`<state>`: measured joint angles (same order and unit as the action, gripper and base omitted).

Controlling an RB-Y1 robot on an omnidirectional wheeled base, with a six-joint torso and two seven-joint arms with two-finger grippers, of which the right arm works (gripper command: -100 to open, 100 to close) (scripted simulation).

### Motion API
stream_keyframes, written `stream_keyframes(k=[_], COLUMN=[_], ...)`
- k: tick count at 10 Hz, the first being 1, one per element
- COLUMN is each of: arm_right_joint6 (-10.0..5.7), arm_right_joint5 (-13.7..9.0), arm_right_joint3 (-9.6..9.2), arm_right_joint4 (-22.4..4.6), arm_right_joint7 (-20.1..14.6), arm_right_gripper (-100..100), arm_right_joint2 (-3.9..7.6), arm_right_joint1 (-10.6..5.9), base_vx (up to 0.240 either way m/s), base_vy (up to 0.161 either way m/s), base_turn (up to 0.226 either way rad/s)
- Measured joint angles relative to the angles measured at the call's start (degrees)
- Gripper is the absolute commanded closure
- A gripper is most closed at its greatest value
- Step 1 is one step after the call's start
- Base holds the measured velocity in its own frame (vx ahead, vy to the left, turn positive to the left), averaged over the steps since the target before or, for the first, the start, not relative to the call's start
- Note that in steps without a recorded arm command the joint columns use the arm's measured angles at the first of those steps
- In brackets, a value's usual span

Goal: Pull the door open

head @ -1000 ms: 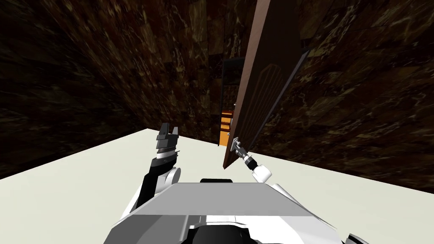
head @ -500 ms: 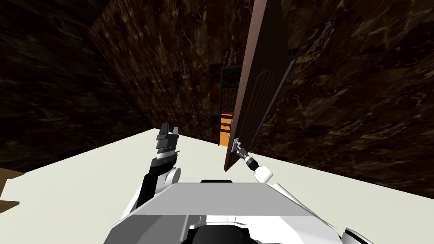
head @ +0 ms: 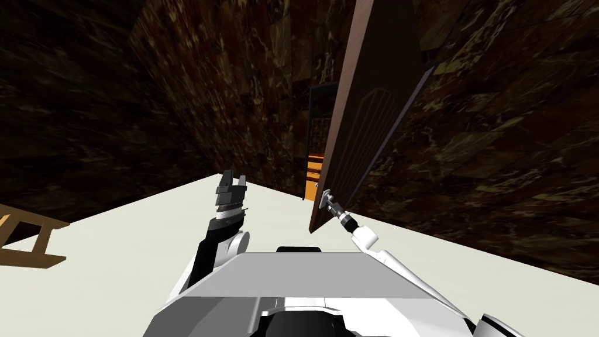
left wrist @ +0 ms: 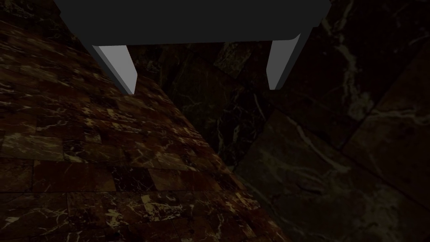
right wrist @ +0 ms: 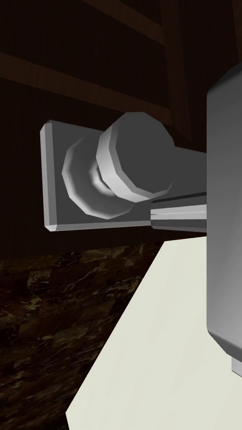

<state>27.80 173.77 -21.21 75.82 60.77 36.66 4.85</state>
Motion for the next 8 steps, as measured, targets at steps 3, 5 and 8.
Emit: stream_keyframes(k=[3,5,8], arm_right_joint6=[0.38,0.30,0.31], arm_right_joint5=[0.0,0.1,0.1], arm_right_joint3=[-0.12,-0.24,-0.24], arm_right_joint4=[-0.6,-0.5,-0.5], arm_right_joint7=[0.1,0.1,0.1], arm_right_gripper=[100,100,-100], arm_right_joint2=[-0.37,-0.43,-0.42], arm_right_joint1=[-0.14,-0.13,-0.11], base_vx=[-0.001,0.000,-0.029], base_vy=[0.008,0.000,-0.022], base_turn=[0.007,0.000,0.002])
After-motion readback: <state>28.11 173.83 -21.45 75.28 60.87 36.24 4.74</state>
